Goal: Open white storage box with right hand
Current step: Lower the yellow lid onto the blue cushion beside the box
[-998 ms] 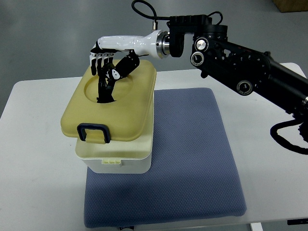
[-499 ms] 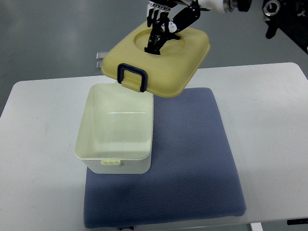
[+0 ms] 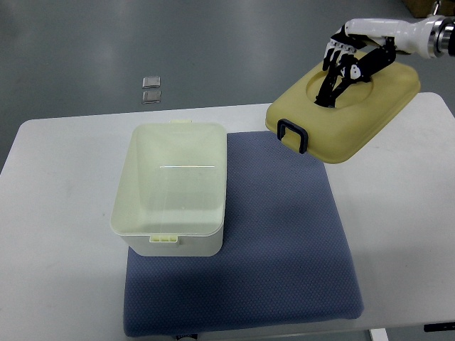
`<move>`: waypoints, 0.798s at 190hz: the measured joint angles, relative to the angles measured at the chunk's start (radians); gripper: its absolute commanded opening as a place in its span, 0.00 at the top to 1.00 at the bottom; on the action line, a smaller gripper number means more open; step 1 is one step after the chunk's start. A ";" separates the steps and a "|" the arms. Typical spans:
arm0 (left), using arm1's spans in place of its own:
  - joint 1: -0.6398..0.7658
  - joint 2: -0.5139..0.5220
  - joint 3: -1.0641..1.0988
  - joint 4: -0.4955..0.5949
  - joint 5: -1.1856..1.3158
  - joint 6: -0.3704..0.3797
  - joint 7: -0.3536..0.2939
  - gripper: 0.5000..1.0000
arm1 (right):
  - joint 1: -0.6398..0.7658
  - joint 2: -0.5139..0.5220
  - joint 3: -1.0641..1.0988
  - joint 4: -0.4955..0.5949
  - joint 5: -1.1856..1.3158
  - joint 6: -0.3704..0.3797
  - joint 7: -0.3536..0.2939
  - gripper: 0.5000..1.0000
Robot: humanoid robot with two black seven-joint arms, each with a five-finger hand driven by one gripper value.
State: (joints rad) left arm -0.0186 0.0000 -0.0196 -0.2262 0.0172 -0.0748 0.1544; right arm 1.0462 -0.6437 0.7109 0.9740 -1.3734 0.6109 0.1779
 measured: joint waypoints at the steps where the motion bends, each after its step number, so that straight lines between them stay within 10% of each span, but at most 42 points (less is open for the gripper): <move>1: 0.000 0.000 0.000 0.000 0.000 0.000 0.000 0.00 | -0.003 0.000 0.000 0.000 0.000 0.000 0.000 1.00; 152: 0.001 0.000 -0.002 0.007 -0.002 0.000 0.001 0.00 | -0.193 0.187 -0.008 0.005 -0.009 0.000 -0.001 1.00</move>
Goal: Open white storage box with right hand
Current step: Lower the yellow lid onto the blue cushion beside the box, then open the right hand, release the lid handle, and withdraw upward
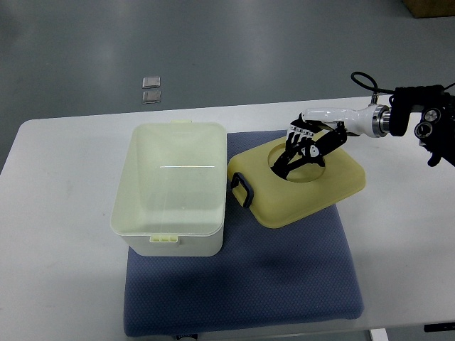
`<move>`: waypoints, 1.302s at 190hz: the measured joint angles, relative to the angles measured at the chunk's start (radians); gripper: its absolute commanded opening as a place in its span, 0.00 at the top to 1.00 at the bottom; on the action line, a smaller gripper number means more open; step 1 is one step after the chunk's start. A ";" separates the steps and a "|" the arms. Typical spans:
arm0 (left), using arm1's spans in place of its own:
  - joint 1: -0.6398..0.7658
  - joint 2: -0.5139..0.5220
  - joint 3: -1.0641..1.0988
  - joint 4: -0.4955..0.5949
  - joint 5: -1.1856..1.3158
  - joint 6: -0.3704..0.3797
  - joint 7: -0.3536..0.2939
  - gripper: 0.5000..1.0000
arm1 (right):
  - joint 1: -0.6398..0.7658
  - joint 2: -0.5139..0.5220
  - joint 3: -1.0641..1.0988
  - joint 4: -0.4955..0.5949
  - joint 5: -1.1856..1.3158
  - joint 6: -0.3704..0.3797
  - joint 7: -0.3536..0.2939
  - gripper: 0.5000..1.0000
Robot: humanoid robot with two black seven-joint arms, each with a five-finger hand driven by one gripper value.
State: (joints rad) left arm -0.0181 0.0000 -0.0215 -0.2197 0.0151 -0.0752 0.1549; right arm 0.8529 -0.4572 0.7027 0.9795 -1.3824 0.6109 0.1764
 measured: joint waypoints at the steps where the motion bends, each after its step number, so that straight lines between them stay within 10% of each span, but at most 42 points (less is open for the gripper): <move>1: 0.000 0.000 0.000 0.000 0.000 0.000 0.000 0.00 | 0.000 0.001 0.000 0.000 0.000 0.000 0.000 1.00; 24: 0.000 0.000 0.000 0.000 0.000 0.000 0.000 0.00 | -0.018 0.017 0.001 0.003 0.001 0.000 0.000 0.99; 39: 0.000 0.000 0.000 0.000 0.000 0.000 0.000 0.00 | -0.027 0.026 0.001 0.003 0.001 0.000 0.000 0.49; 66: 0.000 0.000 0.000 0.001 0.000 0.000 0.000 0.00 | -0.047 0.035 0.003 0.003 0.001 0.000 0.000 0.15; 189: 0.000 0.000 0.000 -0.001 0.000 0.000 0.000 0.00 | -0.022 0.006 0.063 -0.047 0.045 0.000 0.001 0.14; 248: 0.000 0.000 0.001 -0.005 0.001 0.001 0.000 0.00 | -0.054 0.100 0.232 -0.191 0.688 -0.007 -0.008 0.14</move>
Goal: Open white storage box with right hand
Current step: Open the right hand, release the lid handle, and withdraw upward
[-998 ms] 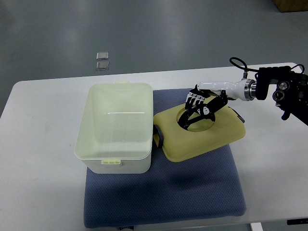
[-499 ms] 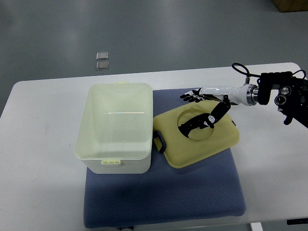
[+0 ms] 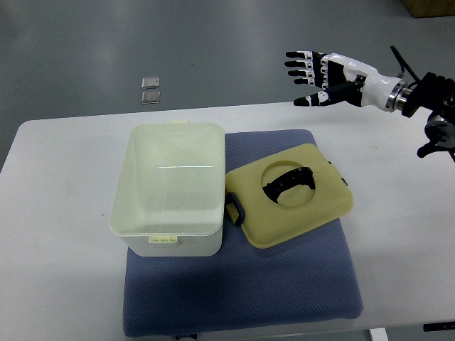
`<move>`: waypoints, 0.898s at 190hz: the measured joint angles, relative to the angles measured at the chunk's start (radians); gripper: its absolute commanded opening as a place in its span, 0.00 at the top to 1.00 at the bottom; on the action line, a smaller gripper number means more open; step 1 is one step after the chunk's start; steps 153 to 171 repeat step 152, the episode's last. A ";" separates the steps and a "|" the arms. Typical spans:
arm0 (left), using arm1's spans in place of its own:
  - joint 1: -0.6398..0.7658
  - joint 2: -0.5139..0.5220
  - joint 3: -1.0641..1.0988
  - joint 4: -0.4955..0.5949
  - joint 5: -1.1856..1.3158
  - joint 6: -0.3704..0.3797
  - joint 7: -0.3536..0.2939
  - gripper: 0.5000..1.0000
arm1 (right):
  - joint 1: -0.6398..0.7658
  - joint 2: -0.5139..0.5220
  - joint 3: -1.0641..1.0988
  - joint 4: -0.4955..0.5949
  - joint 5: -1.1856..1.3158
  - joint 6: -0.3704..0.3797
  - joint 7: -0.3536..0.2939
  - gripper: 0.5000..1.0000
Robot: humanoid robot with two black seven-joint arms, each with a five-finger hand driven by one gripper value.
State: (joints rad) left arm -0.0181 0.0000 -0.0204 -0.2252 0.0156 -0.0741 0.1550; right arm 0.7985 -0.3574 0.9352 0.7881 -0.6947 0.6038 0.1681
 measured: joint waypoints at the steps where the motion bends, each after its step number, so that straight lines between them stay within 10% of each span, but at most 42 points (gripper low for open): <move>1: 0.000 0.000 0.000 0.000 0.000 0.000 0.000 0.00 | -0.003 0.002 0.000 0.000 0.015 -0.002 0.000 0.14; 61: -0.001 0.000 -0.001 -0.002 0.002 -0.001 0.001 0.00 | -0.107 0.125 0.006 -0.006 0.756 -0.245 0.012 0.14; 171: 0.000 0.000 0.001 -0.009 0.000 -0.001 0.002 0.00 | -0.133 0.194 -0.016 -0.044 0.793 -0.303 0.013 0.14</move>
